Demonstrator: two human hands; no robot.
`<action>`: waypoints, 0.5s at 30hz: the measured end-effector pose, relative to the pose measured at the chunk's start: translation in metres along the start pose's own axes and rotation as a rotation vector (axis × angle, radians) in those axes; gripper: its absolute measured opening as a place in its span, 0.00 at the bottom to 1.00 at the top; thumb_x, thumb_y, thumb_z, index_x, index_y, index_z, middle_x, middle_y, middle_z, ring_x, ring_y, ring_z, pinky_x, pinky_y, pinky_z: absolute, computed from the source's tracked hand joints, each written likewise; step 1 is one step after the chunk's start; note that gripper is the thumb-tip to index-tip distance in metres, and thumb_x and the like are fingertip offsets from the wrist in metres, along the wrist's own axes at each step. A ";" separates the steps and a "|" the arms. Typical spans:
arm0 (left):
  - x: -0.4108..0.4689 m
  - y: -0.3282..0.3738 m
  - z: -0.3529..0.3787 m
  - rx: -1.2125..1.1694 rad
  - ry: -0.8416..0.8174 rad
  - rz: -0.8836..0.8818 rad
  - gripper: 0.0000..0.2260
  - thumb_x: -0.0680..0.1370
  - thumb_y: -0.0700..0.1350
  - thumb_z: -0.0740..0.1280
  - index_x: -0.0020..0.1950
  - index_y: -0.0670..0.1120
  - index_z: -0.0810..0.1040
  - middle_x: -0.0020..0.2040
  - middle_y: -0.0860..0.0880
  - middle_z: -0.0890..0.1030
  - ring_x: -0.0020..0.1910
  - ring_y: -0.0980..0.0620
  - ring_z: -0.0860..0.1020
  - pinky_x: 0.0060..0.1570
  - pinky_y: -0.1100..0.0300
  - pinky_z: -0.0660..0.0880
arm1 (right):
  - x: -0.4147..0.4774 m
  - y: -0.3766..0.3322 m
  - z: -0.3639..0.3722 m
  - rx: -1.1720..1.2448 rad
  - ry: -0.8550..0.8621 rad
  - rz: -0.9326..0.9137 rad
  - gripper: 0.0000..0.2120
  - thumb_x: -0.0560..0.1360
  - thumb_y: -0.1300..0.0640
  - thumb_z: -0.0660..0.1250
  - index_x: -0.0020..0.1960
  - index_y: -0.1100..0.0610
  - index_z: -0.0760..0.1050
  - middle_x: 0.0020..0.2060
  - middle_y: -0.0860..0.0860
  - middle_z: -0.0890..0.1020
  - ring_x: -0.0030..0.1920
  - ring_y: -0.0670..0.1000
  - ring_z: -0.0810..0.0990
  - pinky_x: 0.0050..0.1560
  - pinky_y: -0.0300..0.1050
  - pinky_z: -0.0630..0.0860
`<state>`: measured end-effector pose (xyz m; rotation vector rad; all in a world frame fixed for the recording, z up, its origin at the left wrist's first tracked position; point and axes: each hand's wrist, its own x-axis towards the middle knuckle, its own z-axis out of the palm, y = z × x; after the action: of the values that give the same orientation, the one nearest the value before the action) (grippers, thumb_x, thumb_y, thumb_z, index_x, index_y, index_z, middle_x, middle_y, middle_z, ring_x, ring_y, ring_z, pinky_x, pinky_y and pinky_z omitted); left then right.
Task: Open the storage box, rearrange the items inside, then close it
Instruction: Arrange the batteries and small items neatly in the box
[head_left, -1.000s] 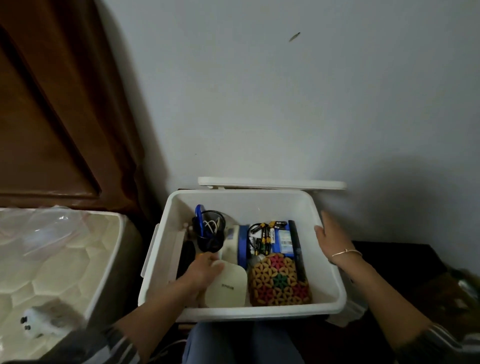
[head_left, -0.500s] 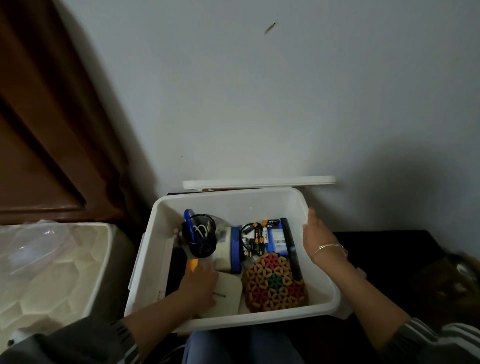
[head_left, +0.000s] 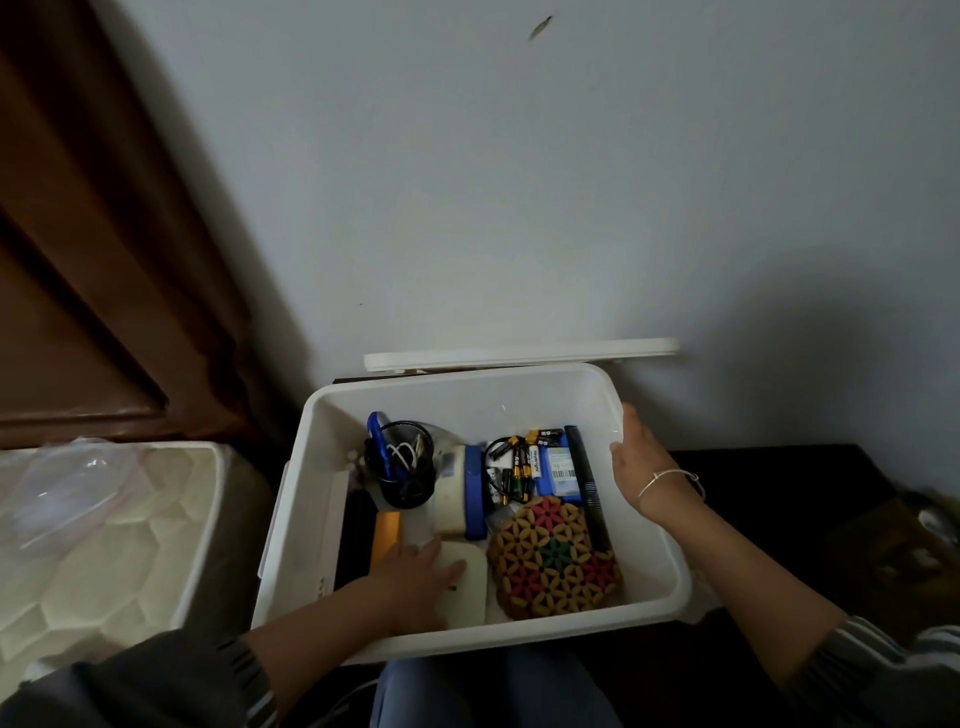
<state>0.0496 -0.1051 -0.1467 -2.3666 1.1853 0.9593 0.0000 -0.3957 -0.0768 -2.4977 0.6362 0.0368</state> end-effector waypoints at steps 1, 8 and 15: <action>0.000 0.000 0.000 0.002 -0.001 -0.002 0.35 0.78 0.59 0.62 0.80 0.53 0.48 0.79 0.37 0.48 0.75 0.35 0.56 0.74 0.45 0.53 | 0.000 0.000 0.000 0.006 0.003 -0.009 0.25 0.80 0.62 0.53 0.75 0.61 0.49 0.67 0.62 0.68 0.61 0.60 0.72 0.62 0.53 0.71; -0.002 0.001 -0.003 -0.015 0.006 -0.003 0.32 0.79 0.58 0.60 0.79 0.54 0.50 0.78 0.39 0.53 0.72 0.35 0.60 0.72 0.46 0.57 | 0.000 0.001 -0.002 0.045 -0.015 -0.046 0.27 0.79 0.65 0.56 0.74 0.61 0.50 0.66 0.62 0.68 0.62 0.59 0.72 0.61 0.49 0.70; 0.004 0.000 -0.001 -0.032 -0.017 -0.005 0.35 0.77 0.60 0.60 0.79 0.55 0.48 0.78 0.38 0.49 0.75 0.36 0.53 0.74 0.45 0.53 | -0.001 0.003 -0.006 0.130 -0.051 -0.086 0.26 0.78 0.67 0.57 0.73 0.60 0.52 0.66 0.60 0.68 0.64 0.57 0.70 0.64 0.49 0.69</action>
<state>0.0519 -0.1085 -0.1489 -2.3796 1.1659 1.0023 -0.0025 -0.4008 -0.0735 -2.3880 0.4933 0.0262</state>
